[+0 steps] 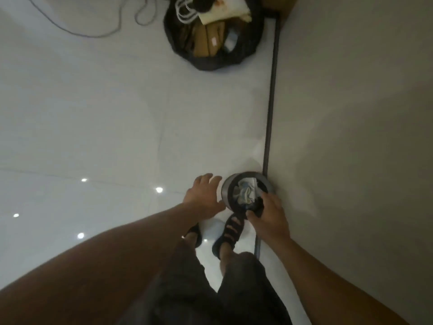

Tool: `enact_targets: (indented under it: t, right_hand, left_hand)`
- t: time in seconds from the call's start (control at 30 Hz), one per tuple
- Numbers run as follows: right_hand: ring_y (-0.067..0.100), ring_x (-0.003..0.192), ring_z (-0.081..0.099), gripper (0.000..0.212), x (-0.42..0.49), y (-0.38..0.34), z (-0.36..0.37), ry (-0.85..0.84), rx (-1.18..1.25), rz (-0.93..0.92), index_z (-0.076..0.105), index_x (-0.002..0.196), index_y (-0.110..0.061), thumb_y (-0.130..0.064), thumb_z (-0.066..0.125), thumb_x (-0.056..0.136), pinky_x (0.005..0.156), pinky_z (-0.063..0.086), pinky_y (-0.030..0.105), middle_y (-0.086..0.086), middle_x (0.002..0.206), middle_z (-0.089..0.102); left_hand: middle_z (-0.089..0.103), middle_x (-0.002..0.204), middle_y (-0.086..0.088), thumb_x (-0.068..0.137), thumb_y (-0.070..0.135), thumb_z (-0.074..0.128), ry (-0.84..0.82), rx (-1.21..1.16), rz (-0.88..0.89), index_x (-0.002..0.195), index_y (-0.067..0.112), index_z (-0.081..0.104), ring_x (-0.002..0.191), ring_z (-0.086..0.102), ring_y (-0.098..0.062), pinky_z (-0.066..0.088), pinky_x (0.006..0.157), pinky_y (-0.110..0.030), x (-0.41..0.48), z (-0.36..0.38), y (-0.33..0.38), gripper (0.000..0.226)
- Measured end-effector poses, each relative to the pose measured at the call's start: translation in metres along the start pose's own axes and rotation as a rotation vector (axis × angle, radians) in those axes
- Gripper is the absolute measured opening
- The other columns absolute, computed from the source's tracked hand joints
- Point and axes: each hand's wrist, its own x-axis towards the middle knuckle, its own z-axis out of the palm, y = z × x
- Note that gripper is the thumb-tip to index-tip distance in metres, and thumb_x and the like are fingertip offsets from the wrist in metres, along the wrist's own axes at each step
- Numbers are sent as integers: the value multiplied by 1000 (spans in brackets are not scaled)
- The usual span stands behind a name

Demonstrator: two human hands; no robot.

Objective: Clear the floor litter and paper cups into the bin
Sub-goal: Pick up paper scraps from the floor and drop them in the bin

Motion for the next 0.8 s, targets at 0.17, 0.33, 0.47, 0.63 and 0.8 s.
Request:
enact_targets:
  t: [0.17, 0.33, 0.47, 0.63, 0.8]
  right_hand:
    - [25, 142, 28, 77, -46, -36, -18, -70, -122, -130, 31, 150, -26, -42, 67, 84, 112, 34, 38, 3, 156, 22]
    - [27, 141, 28, 75, -79, -77, -22, -197, -328, -415, 28, 150, -28, -46, 62, 86, 113, 34, 41, 3, 157, 20]
    - [25, 139, 27, 72, -113, -116, -14, -285, -476, -646, 24, 150, -30, -49, 56, 89, 108, 38, 40, -1, 156, 16]
    - [23, 139, 22, 73, -163, -159, 11, -356, -676, -923, 20, 152, -29, -49, 53, 91, 105, 37, 35, -2, 158, 12]
    - [21, 143, 16, 74, -227, -197, 56, -399, -846, -1152, 16, 154, -30, -51, 52, 92, 110, 34, 34, -3, 159, 8]
  left_hand:
    - [20, 156, -2, 83, 46, 61, 119, -79, -164, 148, 27, 23, 143, 18, -25, 34, 110, -46, -88, -35, -23, 78]
    - [22, 155, -2, 84, 46, 60, 288, -193, -356, 148, 26, 23, 142, 20, -25, 33, 109, -44, -178, -27, -36, 76]
    - [23, 155, -2, 83, 47, 60, 365, -280, -496, 148, 27, 24, 142, 19, -24, 34, 109, -45, -246, 3, -38, 77]
    - [21, 155, -2, 84, 49, 55, 477, -344, -684, 148, 26, 22, 143, 16, -23, 36, 108, -45, -330, 38, -53, 75]
    - [20, 155, -2, 86, 51, 51, 558, -433, -860, 149, 24, 20, 143, 15, -22, 33, 109, -45, -418, 77, -84, 74]
